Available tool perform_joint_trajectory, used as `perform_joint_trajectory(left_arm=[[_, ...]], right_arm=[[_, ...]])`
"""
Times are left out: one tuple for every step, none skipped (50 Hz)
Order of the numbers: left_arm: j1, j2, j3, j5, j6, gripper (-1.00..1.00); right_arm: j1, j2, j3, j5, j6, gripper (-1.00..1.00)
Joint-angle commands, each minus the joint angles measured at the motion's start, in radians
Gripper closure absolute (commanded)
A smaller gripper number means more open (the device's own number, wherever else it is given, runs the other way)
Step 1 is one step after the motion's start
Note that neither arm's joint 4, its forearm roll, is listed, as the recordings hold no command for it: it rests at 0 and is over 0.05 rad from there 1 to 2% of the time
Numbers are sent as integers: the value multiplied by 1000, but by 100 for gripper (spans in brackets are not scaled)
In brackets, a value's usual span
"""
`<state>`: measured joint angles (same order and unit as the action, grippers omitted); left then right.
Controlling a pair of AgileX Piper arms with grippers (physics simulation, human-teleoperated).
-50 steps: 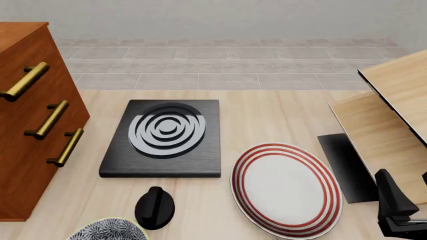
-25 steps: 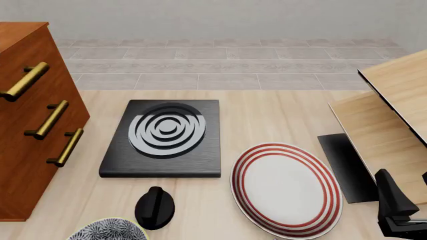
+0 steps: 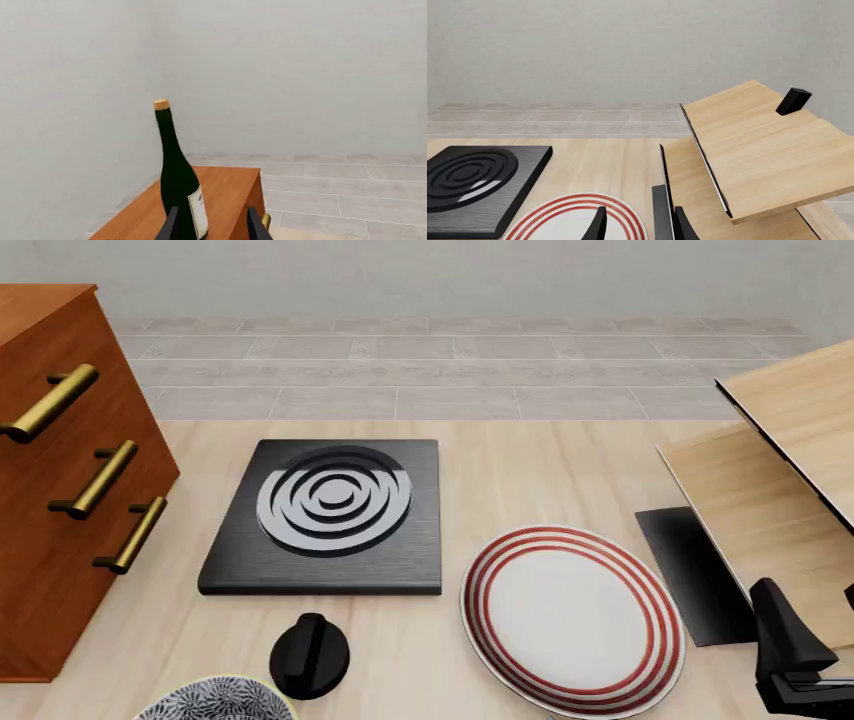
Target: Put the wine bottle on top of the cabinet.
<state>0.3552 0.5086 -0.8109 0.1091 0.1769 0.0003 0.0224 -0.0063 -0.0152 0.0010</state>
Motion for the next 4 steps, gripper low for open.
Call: perform_joint_trajectory(left_arm=[[-66, -102, 24, 78, 20, -100], [-72, -110, 23, 87, 18, -100], [-72, -111, 23, 87, 18, -100], [-80, -119, 21, 97, 24, -100]], right_arm=[[0, 0, 0, 0, 0, -100], [0, 0, 0, 0, 0, -100], [0, 0, 0, 0, 0, -100], [0, 0, 0, 0, 0, -100]])
